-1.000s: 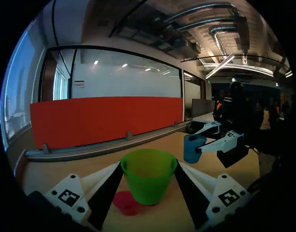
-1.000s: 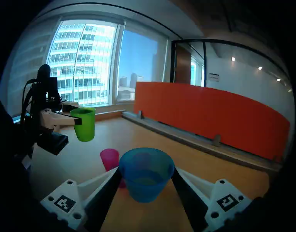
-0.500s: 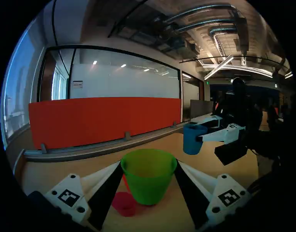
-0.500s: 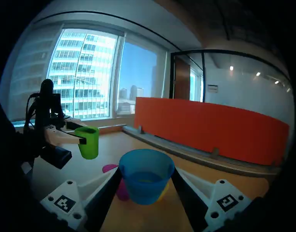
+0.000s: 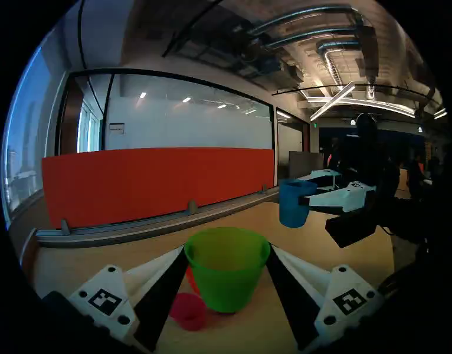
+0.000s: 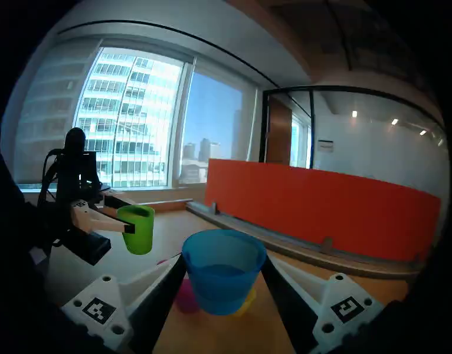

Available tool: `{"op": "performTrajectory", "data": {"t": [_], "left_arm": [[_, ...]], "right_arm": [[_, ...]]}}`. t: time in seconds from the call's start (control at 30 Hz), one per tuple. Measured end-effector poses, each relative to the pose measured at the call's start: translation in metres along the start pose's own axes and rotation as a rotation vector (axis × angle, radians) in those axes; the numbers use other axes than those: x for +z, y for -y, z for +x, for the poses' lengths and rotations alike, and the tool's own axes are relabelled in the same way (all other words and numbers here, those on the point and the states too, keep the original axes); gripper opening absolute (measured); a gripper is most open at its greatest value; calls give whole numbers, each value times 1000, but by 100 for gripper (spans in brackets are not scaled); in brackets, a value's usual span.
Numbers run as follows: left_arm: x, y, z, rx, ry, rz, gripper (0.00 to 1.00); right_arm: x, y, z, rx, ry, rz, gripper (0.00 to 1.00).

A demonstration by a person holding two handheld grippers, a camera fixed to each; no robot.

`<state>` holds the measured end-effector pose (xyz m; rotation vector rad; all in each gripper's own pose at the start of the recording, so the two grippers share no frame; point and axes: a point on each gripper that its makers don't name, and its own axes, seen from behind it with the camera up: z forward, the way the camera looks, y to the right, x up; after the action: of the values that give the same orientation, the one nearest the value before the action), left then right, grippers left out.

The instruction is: Pour water

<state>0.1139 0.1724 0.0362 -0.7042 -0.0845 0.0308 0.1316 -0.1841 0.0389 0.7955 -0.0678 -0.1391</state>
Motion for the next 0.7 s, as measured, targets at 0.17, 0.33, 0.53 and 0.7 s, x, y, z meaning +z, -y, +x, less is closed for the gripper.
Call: {"op": "performTrajectory", "data": {"t": [0.17, 0.33, 0.53, 0.7], "left_arm": [[0, -1, 0, -4, -1, -4, 89], [1, -1, 0, -2, -2, -5, 89], [2, -2, -1, -2, -4, -11, 89], [3, -4, -3, 2, -2, -14, 89]], "right_arm": [[1, 2, 7, -2, -16, 6, 91], [3, 3, 9, -7, -17, 15, 91], [6, 5, 12, -25, -16, 23, 91], [8, 9, 18, -39, -19, 38, 91]]}}
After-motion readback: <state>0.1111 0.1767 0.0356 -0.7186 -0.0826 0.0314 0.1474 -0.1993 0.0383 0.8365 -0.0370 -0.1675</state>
